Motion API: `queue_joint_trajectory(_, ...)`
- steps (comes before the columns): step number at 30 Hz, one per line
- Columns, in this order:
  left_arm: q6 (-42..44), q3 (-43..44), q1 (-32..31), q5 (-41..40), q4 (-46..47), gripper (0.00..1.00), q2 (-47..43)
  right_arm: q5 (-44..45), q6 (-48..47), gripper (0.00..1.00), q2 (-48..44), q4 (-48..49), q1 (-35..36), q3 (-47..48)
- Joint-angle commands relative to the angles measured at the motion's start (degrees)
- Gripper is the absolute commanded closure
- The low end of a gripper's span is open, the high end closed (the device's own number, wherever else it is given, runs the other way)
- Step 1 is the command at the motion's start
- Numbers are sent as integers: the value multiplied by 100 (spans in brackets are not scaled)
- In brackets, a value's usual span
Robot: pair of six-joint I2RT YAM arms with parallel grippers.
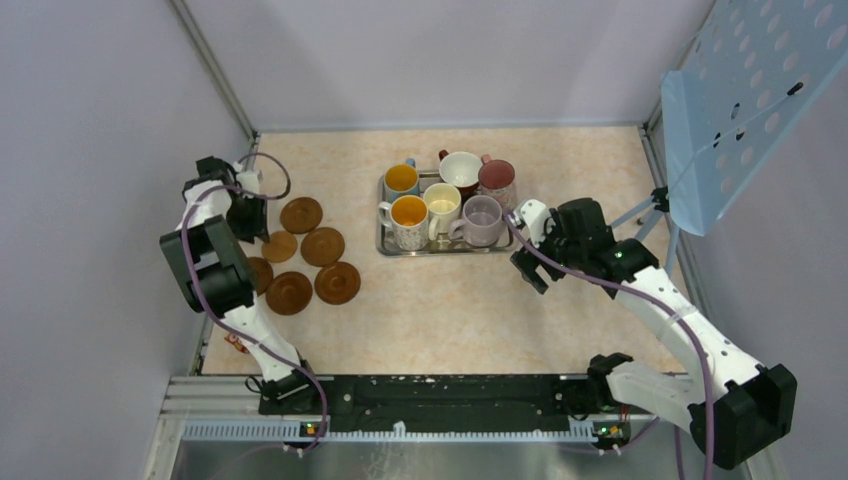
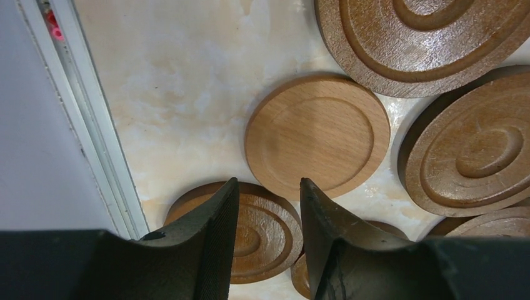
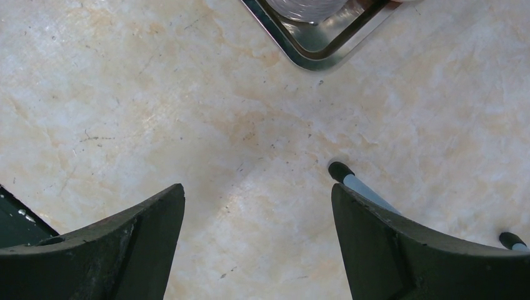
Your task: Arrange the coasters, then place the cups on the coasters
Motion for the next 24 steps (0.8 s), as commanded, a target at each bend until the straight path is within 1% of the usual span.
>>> queue_joint_trajectory(1, 64, 98, -133, -97, 104, 53, 165, 29, 35, 14, 45, 64, -23, 124)
queue_joint_trajectory(6, -64, 205, -276, -330, 119, 53, 380, 68, 88, 14, 132, 179, -20, 73)
queue_joint_trajectory(13, -402, 494, -287, -1106, 242, 54, 732, 174, 95, 14, 228, 146, -22, 172)
queue_joint_trajectory(16, -531, 668, -287, -1283, 309, 54, 934, 230, 83, 14, 233, 125, -23, 188)
queue_joint_trajectory(20, -598, 1052, -287, -1367, 386, 54, 1304, 274, 94, 14, 244, 79, -22, 218)
queue_joint_trajectory(24, -538, 1672, -287, -1284, 490, 53, 1694, 313, 92, 14, 308, 13, -23, 286)
